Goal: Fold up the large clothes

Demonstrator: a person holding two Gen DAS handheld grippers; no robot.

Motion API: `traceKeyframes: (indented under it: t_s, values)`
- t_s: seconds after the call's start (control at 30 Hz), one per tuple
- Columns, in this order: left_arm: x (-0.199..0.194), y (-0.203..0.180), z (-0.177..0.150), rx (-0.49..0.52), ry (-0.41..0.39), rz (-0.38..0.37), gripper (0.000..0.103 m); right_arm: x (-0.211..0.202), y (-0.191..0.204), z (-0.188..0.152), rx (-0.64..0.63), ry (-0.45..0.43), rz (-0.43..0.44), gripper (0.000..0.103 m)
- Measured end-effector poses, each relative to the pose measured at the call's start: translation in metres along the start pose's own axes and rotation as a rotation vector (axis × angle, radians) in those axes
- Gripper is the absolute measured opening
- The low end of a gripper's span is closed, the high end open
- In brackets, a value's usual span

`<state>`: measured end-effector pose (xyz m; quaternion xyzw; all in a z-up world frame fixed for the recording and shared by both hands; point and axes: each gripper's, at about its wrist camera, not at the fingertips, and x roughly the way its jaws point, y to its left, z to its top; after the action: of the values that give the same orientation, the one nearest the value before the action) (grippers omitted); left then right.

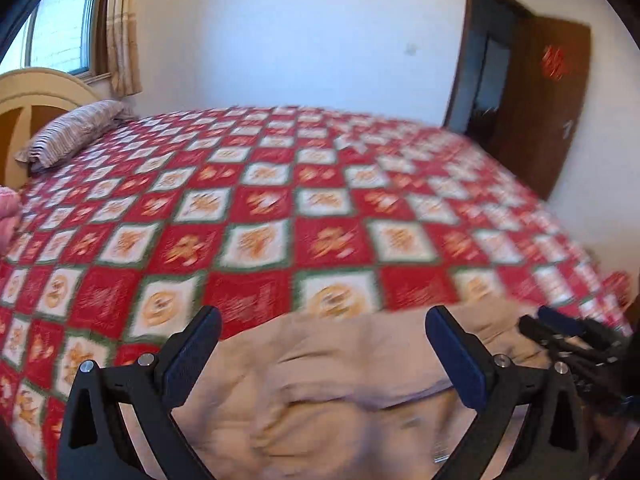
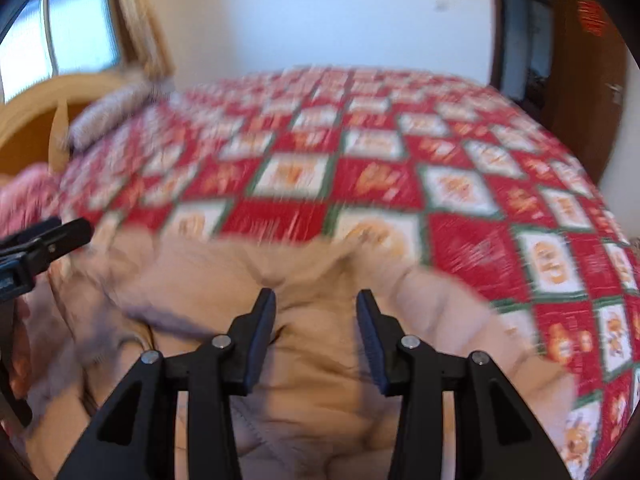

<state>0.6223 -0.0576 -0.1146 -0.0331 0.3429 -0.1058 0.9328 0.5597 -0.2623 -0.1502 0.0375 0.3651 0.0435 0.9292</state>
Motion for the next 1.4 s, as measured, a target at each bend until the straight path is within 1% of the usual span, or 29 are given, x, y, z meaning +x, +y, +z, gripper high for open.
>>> traceKeyframes:
  t_s: [0.03, 0.07, 0.1, 0.13, 0.17, 0.23, 0.27, 0.3, 0.4, 0.53, 0.77, 0.93, 1.4]
  values:
    - [0.005, -0.007, 0.002, -0.015, 0.021, -0.034, 0.102, -0.002, -0.004, 0.003, 0.019, -0.011, -0.015, 0.045]
    - [0.015, -0.014, 0.001, -0.03, 0.053, -0.058, 0.102, 0.002, -0.007, 0.004, 0.029, 0.004, -0.016, 0.045]
    - [0.028, -0.019, -0.001, -0.038, 0.088, -0.061, 0.102, 0.008, -0.008, 0.005, 0.035, 0.025, -0.014, 0.045]
    - [0.038, -0.023, -0.006, -0.041, 0.114, -0.05, 0.102, 0.015, -0.009, 0.003, 0.039, 0.047, -0.011, 0.045]
    - [0.053, -0.027, -0.014, -0.03, 0.147, -0.017, 0.102, 0.019, -0.007, 0.002, 0.033, 0.059, -0.009, 0.045]
    - [0.075, -0.032, -0.029, 0.0, 0.207, 0.068, 0.102, 0.035, -0.005, -0.006, -0.004, 0.112, -0.019, 0.043]
    - [0.085, -0.031, -0.038, 0.014, 0.237, 0.088, 0.102, 0.039, -0.007, -0.011, -0.011, 0.129, -0.025, 0.043]
    - [0.089, -0.031, -0.041, 0.019, 0.245, 0.092, 0.102, 0.042, -0.011, -0.015, -0.007, 0.136, -0.02, 0.043]
    - [0.09, -0.033, -0.049, 0.042, 0.219, 0.111, 0.102, 0.045, -0.018, -0.022, 0.014, 0.142, 0.005, 0.043]
    - [0.091, -0.038, -0.053, 0.064, 0.206, 0.144, 0.102, 0.048, -0.015, -0.025, 0.001, 0.149, -0.01, 0.044]
    - [0.096, -0.038, -0.052, 0.068, 0.21, 0.151, 0.102, 0.052, -0.012, -0.026, -0.021, 0.152, -0.035, 0.044]
    - [0.099, -0.041, -0.053, 0.082, 0.212, 0.168, 0.102, 0.055, -0.005, -0.026, -0.063, 0.157, -0.081, 0.044]
    - [0.099, -0.042, -0.054, 0.087, 0.213, 0.171, 0.102, 0.055, -0.003, -0.027, -0.074, 0.158, -0.095, 0.044]
